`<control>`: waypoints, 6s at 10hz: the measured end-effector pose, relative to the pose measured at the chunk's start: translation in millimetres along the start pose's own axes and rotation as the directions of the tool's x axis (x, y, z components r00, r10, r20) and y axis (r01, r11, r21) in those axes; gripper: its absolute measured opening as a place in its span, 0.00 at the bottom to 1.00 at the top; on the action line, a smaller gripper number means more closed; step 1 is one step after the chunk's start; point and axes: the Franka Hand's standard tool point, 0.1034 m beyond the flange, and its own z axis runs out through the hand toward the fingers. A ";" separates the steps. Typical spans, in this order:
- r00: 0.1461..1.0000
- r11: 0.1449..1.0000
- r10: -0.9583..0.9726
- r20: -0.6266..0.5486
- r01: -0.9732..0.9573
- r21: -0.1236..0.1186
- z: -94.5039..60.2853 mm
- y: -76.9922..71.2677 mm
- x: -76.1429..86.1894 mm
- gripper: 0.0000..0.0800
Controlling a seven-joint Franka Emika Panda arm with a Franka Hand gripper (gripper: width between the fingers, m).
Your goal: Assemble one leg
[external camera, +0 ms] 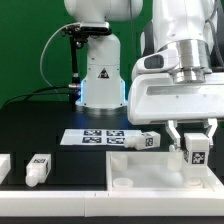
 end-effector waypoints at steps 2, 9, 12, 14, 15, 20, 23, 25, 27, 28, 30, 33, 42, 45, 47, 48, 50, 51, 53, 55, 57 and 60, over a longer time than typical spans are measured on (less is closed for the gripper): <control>1.000 1.000 -0.004 -0.011 0.004 0.000 3.8 -2.4 -3.1 0.36; 0.993 1.000 0.013 0.113 -0.016 0.020 0.6 -3.9 7.1 0.77; 0.935 0.998 0.032 0.353 -0.048 0.037 2.6 -9.9 12.1 0.81; 0.871 0.998 0.029 0.490 -0.054 0.037 6.8 -11.2 9.6 0.81; 0.866 0.998 0.024 0.499 -0.046 0.031 8.2 -11.7 11.1 0.81; 0.866 0.997 0.070 0.496 -0.081 0.001 9.5 -5.7 10.8 0.37; 0.845 0.941 0.337 0.415 -0.315 -0.123 14.9 -1.9 13.6 0.37; 0.685 0.770 0.637 0.355 -0.588 -0.247 15.7 1.2 13.6 0.37; 0.458 0.524 0.850 0.261 -0.789 -0.322 16.1 2.5 12.1 0.37; 0.371 0.431 0.900 0.230 -0.837 -0.337 15.8 3.8 11.7 0.37; 0.341 0.393 0.917 0.207 -0.863 -0.317 14.7 6.2 9.7 0.37; 0.654 0.718 0.694 0.303 -0.659 -0.223 14.3 10.1 12.8 0.68; 0.913 0.988 -0.155 0.378 0.144 0.058 12.2 0.4 14.9 0.62; 0.924 1.000 -0.001 0.383 0.001 0.001 12.5 -0.2 14.4 0.36; 0.911 0.985 0.173 0.375 -0.159 -0.068 14.6 -1.5 15.3 0.36; 0.874 0.943 0.332 0.356 -0.303 -0.137 15.3 0.6 15.6 0.36; 0.709 0.767 0.641 0.294 -0.587 -0.259 15.5 4.3 14.2 0.36; 0.550 0.598 0.801 0.235 -0.738 -0.313 15.9 7.1 13.0 0.36; 0.323 0.358 0.934 0.156 -0.863 -0.357 15.2 10.1 10.7 0.36; 0.305 0.341 0.940 0.153 -0.869 -0.360 15.5 9.7 9.7 0.48; 0.512 0.568 0.823 0.246 -0.757 -0.323 13.4 7.3 11.8 0.72; 0.768 0.841 0.540 0.346 -0.507 -0.188 8.4 -5.0 13.8 0.80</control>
Offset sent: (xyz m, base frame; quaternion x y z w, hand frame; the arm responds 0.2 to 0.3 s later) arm -0.0054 0.0029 -0.0081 -0.0135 0.0294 0.0042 0.9995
